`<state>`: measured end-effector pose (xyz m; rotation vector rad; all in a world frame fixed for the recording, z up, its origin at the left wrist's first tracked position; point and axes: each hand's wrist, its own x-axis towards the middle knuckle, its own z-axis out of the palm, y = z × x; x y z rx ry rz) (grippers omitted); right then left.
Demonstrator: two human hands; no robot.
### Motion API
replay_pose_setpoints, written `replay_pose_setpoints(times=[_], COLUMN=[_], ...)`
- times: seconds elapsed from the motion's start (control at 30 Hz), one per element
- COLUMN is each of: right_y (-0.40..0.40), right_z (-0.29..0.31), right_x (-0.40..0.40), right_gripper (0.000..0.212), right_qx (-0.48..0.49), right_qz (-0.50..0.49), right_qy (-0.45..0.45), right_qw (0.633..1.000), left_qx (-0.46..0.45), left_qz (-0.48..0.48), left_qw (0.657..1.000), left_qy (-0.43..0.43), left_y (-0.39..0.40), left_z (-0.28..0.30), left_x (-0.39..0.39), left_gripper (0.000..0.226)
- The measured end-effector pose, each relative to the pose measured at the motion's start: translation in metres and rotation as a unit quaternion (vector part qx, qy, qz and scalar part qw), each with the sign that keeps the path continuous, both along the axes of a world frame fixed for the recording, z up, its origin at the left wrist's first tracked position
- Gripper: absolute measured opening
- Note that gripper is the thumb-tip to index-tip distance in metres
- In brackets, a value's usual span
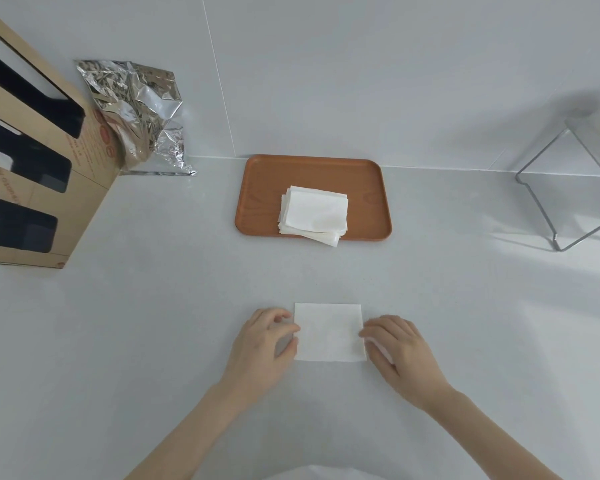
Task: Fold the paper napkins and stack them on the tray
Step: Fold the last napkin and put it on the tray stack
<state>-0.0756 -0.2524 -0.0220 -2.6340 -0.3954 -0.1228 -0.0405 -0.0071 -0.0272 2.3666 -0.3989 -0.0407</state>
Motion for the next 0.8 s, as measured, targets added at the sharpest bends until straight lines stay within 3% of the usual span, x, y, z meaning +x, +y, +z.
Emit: replay_pose_setpoints(times=[0.2,0.47,0.6,0.8], right_y=[0.006,0.013,0.013,0.015], right_z=[-0.001,-0.006,0.019,0.082], right_x=[0.044,0.055,0.067,0.122], right_gripper=[0.028,0.010,0.009,0.011], right_qx=[-0.007,0.009,0.130,0.288], right_qz=[-0.087,-0.097,-0.104,-0.125], right_qy=[-0.006,0.043,0.059,0.056], right_qw=[0.996,0.994,0.984,0.948], left_qx=[0.036,0.039,-0.059,-0.247], left_qz=[0.033,0.036,0.061,0.064], left_qw=[0.999,0.998,0.995,0.962], left_qy=[0.011,0.022,0.060,0.098], left_y=[-0.014,-0.022,-0.023,-0.018], left_z=[0.003,-0.002,0.019,0.084], left_x=[0.041,0.051,0.064,0.123], left_gripper=[0.019,0.003,0.005,0.021])
